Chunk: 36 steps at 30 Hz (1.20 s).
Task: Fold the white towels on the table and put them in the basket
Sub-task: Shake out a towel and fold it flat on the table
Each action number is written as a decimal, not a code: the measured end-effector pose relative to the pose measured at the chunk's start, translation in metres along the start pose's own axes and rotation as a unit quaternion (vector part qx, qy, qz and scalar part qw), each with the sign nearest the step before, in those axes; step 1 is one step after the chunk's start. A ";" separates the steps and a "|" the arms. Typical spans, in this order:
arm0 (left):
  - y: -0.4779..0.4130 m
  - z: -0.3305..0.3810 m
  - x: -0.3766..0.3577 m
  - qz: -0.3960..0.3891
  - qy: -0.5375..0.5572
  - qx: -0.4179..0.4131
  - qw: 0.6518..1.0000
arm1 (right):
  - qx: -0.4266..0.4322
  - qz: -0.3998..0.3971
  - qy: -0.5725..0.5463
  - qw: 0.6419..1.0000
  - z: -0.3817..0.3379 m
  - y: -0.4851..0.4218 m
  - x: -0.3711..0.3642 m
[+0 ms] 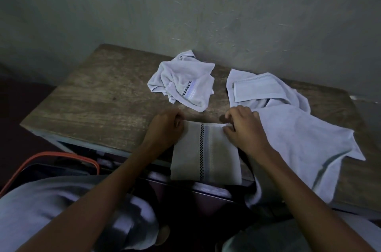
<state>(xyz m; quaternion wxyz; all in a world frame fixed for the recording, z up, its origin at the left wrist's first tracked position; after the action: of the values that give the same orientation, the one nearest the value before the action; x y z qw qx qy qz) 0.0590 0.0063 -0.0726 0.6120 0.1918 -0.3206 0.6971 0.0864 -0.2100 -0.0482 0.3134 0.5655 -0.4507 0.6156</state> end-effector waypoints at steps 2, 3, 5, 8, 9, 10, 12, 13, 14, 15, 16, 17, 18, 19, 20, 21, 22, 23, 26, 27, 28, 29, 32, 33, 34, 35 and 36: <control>0.014 0.022 0.000 0.000 -0.028 -0.082 0.996 | 0.031 0.046 0.020 0.998 -0.013 0.012 0.008; 0.025 0.031 -0.005 -0.010 -0.048 -0.120 0.992 | 0.040 0.041 0.026 0.998 -0.019 0.020 0.007; 0.050 0.038 -0.022 -0.053 -0.127 -0.164 0.977 | 0.056 0.005 0.060 0.997 -0.028 0.040 -0.003; 0.066 0.025 -0.046 -0.118 -0.196 -0.152 0.961 | 0.058 -0.085 0.112 0.988 -0.032 0.060 -0.027; 0.064 0.020 -0.049 -0.126 -0.190 -0.147 0.963 | 0.046 -0.114 0.108 0.987 -0.030 0.060 -0.032; 0.059 0.018 -0.051 -0.133 -0.181 -0.147 0.963 | 0.037 -0.135 0.102 0.985 -0.027 0.057 -0.034; 0.044 0.018 -0.055 -0.152 -0.173 -0.157 0.960 | 0.021 -0.161 0.082 0.983 -0.021 0.046 -0.038; 0.036 0.017 -0.057 -0.170 -0.169 -0.155 0.958 | 0.016 -0.156 0.079 0.984 -0.017 0.039 -0.039; 0.028 0.017 -0.059 -0.180 -0.163 -0.154 0.958 | 0.012 -0.150 0.084 0.985 -0.013 0.032 -0.041; 0.021 0.017 -0.060 -0.189 -0.160 -0.155 0.957 | 0.008 -0.150 0.093 0.984 -0.008 0.025 -0.042; 0.014 0.018 -0.062 -0.187 -0.161 -0.164 0.955 | 0.004 -0.151 0.098 0.984 -0.004 0.018 -0.043; 0.008 0.020 -0.064 -0.188 -0.167 -0.173 0.952 | 0.001 -0.153 0.099 0.983 -0.002 0.014 -0.042; 0.002 0.020 -0.065 -0.189 -0.174 -0.180 0.950 | 0.001 -0.151 0.102 0.983 0.000 0.010 -0.039; -0.003 0.020 -0.064 -0.188 -0.181 -0.176 0.949 | 0.003 -0.143 0.108 0.984 0.000 0.008 -0.036; -0.005 0.020 -0.061 -0.181 -0.190 -0.169 0.950 | 0.005 -0.131 0.114 0.985 -0.001 0.006 -0.031; -0.005 0.021 -0.057 -0.166 -0.203 -0.159 0.952 | 0.005 -0.120 0.115 0.986 -0.004 0.007 -0.027; -0.002 0.023 -0.053 -0.154 -0.207 -0.148 0.955 | 0.005 -0.107 0.104 0.989 -0.008 0.009 -0.021; 0.003 0.026 -0.050 -0.142 -0.202 -0.137 0.959 | 0.004 -0.100 0.086 0.991 -0.012 0.014 -0.019; 0.020 0.028 -0.052 -0.140 -0.219 -0.119 0.958 | 0.000 -0.118 0.050 0.992 -0.023 0.029 -0.030; 0.023 0.029 -0.053 -0.137 -0.230 -0.125 0.955 | -0.004 -0.131 0.044 0.990 -0.026 0.032 -0.037; 0.023 0.026 -0.056 -0.145 -0.225 -0.121 0.956 | -0.008 -0.131 0.035 0.991 -0.025 0.033 -0.042; 0.020 0.024 -0.056 -0.162 -0.211 -0.107 0.958 | -0.011 -0.136 0.035 0.990 -0.022 0.031 -0.047; 0.009 0.014 -0.050 -0.150 -0.189 -0.118 0.963 | -0.002 -0.150 0.059 0.987 -0.020 0.023 -0.045; 0.007 0.012 -0.041 -0.141 -0.155 -0.100 0.973 | 0.010 -0.154 0.064 0.986 -0.022 0.021 -0.042; 0.008 0.008 -0.032 -0.122 -0.090 -0.066 0.986 | 0.021 -0.152 0.065 0.986 -0.024 0.020 -0.037; 0.012 0.007 -0.020 -0.093 -0.002 -0.026 0.995 | 0.026 -0.137 0.063 0.988 -0.025 0.019 -0.034; 0.019 0.005 -0.008 -0.041 0.079 0.011 0.996 | 0.032 -0.116 0.055 0.991 -0.028 0.017 -0.028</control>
<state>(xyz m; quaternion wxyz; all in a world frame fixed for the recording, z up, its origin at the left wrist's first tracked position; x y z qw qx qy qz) 0.0415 -0.0037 -0.0777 0.6612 0.1554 -0.2554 0.6881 0.0644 -0.1878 -0.0782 0.3889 0.5891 -0.3436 0.6194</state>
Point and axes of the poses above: each hand's wrist, its own y-axis away from the middle knuckle, its own x-axis out of the back of the hand, z = x × y, the point moved 6 cm from there along -y, towards the middle knuckle, and after that the axes turned 8 degrees about y, right-handed, at the moved point
